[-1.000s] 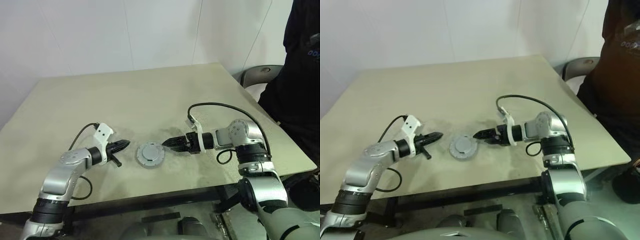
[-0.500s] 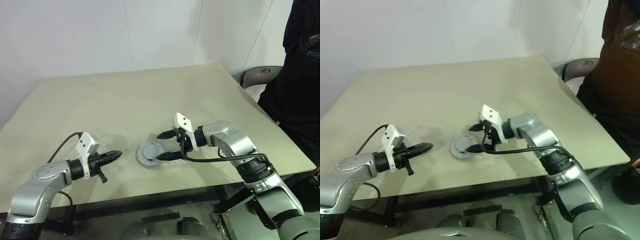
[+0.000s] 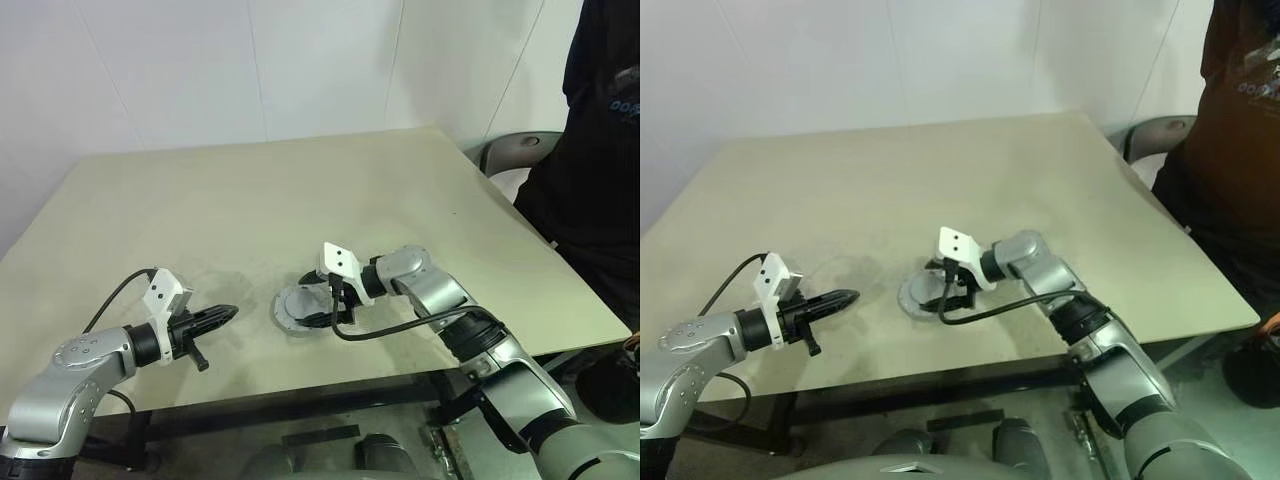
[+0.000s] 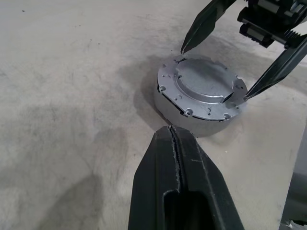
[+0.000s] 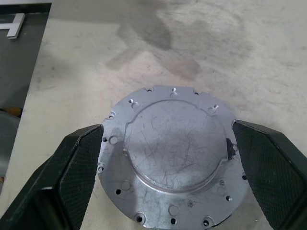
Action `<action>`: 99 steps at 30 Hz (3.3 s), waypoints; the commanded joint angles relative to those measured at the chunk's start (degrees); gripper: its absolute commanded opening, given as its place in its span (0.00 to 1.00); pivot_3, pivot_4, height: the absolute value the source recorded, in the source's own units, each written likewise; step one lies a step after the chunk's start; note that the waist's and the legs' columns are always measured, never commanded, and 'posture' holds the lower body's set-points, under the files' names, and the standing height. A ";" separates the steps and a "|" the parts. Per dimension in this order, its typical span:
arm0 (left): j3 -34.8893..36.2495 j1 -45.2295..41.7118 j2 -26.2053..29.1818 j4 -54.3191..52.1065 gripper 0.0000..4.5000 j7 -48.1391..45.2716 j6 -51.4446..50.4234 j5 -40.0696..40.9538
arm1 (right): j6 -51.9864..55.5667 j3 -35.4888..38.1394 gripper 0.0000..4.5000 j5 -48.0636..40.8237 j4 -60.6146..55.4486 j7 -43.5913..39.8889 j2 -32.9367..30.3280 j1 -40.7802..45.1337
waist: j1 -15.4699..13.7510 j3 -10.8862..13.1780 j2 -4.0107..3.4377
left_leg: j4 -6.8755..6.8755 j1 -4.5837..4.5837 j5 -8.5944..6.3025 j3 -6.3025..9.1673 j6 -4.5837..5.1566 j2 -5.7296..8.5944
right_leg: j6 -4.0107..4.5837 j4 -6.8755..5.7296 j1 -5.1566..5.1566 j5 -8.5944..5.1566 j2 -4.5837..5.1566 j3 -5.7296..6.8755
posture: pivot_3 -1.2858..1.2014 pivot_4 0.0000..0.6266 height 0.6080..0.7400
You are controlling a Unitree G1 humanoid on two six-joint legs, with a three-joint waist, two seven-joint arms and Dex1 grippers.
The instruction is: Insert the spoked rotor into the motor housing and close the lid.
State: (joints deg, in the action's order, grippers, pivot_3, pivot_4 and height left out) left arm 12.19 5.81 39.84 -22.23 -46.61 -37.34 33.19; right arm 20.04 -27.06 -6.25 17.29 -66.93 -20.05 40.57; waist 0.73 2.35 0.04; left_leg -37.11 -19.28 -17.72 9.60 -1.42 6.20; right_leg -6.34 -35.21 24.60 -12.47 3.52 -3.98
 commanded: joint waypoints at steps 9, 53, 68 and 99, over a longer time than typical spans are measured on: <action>0.13 -1.48 0.45 -1.59 0.00 1.08 -0.82 0.66 | -2.64 0.34 1.00 3.01 3.01 -0.07 2.60 1.28 | -0.02 -0.01 0.00 | -0.01 0.02 0.01 0.00 -0.01 -0.01 | 0.02 -0.02 -0.01 0.01 -0.02 0.00 | 0.52 0.00 1.00; -0.69 -1.71 0.49 -1.10 0.00 1.49 -0.16 0.20 | -3.37 1.99 0.71 6.72 6.68 0.84 3.66 1.25 | 0.01 -0.04 0.03 | -0.02 0.15 0.06 0.00 -0.10 -0.01 | 0.07 -0.13 -0.08 0.04 -0.05 -0.01 | 0.52 0.00 1.00; -1.33 -1.90 0.13 -1.67 0.00 2.00 -0.43 0.29 | -0.98 0.99 0.71 7.19 8.48 2.00 4.66 1.29 | 0.04 -0.04 0.03 | 0.00 1.05 0.05 0.00 -0.08 -0.02 | 0.05 -0.12 -1.00 0.01 -0.05 -0.01 | 0.52 0.00 1.00; -1.87 -2.68 0.32 -0.56 0.00 1.35 -0.20 0.03 | 3.47 0.10 0.71 8.17 11.77 2.87 6.24 2.71 | 0.25 -0.08 -0.01 | 0.07 1.35 0.05 0.02 -0.10 -0.08 | -0.06 -0.14 -1.26 -0.17 -0.12 -0.01 | 0.52 0.00 1.00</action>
State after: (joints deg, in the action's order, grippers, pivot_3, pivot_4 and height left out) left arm 9.88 3.91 39.82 -21.95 -45.08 -38.33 33.15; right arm 21.29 -26.26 0.20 26.74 -65.60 -13.90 43.50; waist 0.98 2.27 0.02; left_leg -37.04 -17.84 -17.67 9.63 -1.53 6.12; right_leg -6.33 -35.35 23.24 -12.70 3.40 -3.99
